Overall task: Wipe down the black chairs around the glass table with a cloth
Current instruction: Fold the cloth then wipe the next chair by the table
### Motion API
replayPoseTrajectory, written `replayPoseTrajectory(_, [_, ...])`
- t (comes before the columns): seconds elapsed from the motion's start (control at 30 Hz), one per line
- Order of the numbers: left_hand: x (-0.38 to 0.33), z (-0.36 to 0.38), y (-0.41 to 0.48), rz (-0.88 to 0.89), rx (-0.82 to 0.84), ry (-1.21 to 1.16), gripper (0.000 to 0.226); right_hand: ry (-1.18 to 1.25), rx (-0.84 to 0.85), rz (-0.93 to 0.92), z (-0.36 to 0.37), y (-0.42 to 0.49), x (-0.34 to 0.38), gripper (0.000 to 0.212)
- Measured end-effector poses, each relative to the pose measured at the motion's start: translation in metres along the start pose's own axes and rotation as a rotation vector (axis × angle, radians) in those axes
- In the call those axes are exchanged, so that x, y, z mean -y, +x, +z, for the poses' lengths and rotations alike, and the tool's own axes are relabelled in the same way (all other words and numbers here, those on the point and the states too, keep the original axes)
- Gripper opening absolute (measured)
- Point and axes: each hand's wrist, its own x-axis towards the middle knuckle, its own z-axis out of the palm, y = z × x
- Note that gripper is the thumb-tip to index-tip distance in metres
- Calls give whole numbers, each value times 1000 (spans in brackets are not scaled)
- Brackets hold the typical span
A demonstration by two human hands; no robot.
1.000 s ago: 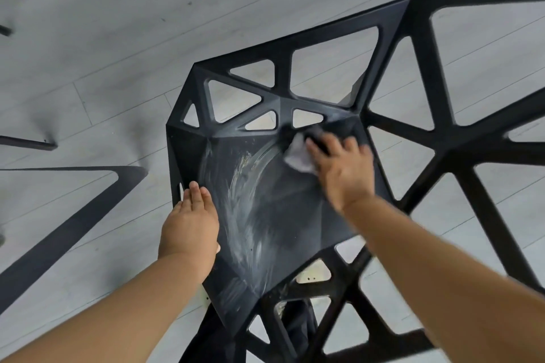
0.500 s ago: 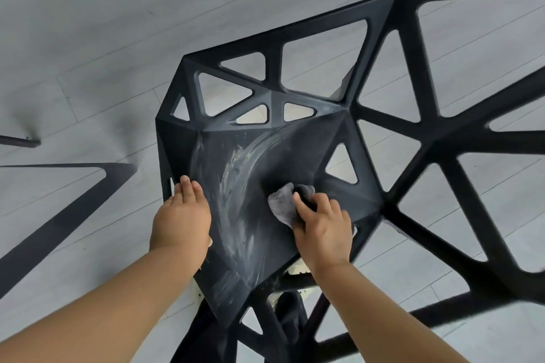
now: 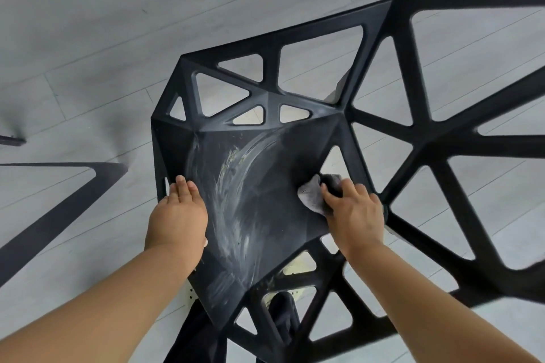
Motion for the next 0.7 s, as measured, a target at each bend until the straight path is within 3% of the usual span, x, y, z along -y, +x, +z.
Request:
replayPoseTrajectory(0.17, [1,3,1,-2,-7,-8,97,92,-23,143,7,5,21,46])
replayPoseTrajectory(0.27, [0,4,1,-2,-7,-2,96,107,-79,-33,13,21,22,45])
replayPoseTrajectory(0.37, [2,4,2,9,-7,12,96,-37,-101,-194,3,63,-3,45])
replayPoseTrajectory(0.53, [0,2,2,0,3,20,97,-267,39,-139,-33,130,-28,49])
replayPoseTrajectory(0.7, [1,1,0,5,-4,28,98,-213,164,92,-23,56,-29,55])
